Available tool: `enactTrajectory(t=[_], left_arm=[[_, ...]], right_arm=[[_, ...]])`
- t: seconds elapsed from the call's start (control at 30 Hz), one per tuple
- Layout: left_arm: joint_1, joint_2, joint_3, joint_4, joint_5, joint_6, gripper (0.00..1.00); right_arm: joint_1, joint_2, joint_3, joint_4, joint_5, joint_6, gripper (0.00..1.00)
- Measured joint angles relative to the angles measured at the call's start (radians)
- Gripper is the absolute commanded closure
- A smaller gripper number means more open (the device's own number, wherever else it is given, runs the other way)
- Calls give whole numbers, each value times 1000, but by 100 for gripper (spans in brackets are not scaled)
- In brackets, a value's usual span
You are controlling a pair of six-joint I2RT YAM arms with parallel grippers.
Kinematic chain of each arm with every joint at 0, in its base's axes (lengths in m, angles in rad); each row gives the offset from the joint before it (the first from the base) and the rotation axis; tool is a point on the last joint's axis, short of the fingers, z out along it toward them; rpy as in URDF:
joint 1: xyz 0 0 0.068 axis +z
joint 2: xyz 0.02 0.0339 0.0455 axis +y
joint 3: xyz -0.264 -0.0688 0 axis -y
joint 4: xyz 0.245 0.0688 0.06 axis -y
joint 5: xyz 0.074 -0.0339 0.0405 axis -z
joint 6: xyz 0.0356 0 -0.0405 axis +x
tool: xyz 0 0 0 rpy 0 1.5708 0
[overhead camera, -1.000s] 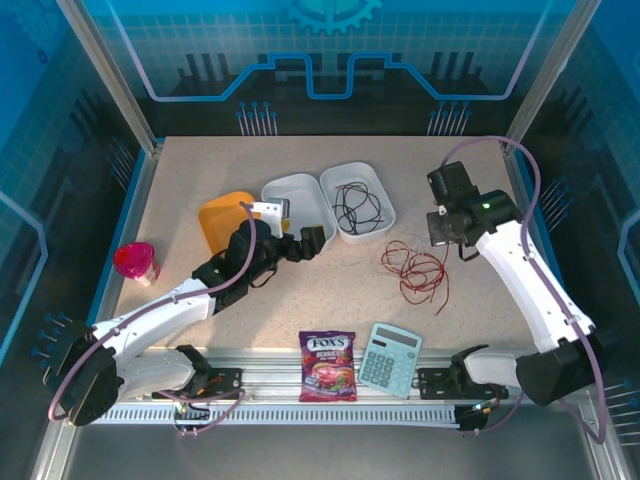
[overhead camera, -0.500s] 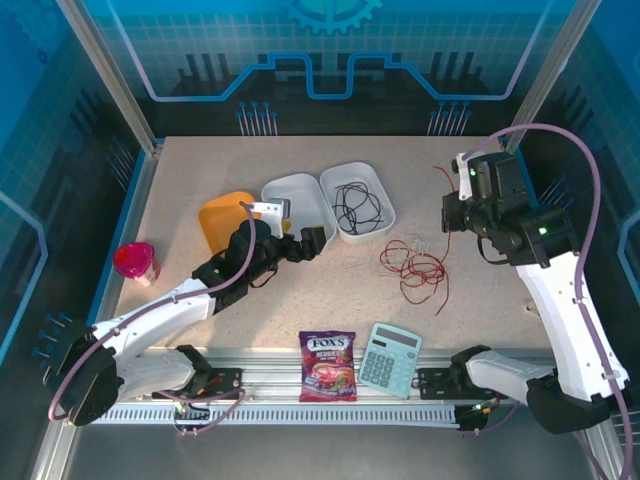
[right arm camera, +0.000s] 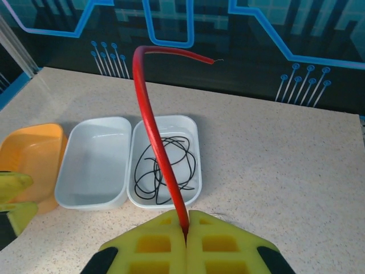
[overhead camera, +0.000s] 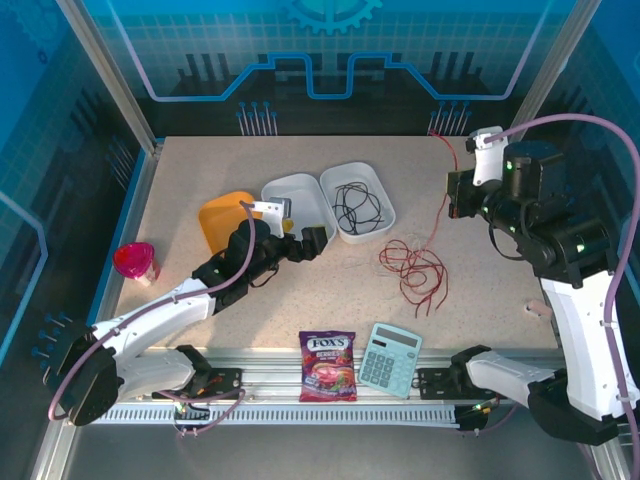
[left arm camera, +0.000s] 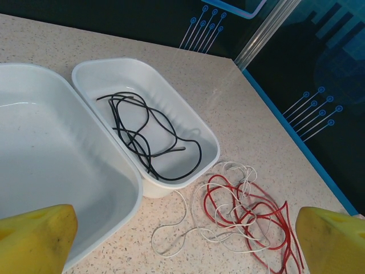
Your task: Untangle the cables
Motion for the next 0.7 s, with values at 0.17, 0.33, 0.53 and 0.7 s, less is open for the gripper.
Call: enactTrajectory(t=[0.17,0.33,0.53,0.7], left_arm=[[0,0,0,0,7,0,1],[0,0,0,0,-2,-5,1],[1,-58,-26,-2,-90,-38,1],[6,-161,-58,-43,-202,-57,1]], right_arm=[[0,0,2,27,-37,-5,100],[9,-1,-25,107,-120,12,100],[84,57,-57,204,-156,39,100],[156,143,-76,292,-127,50,100]])
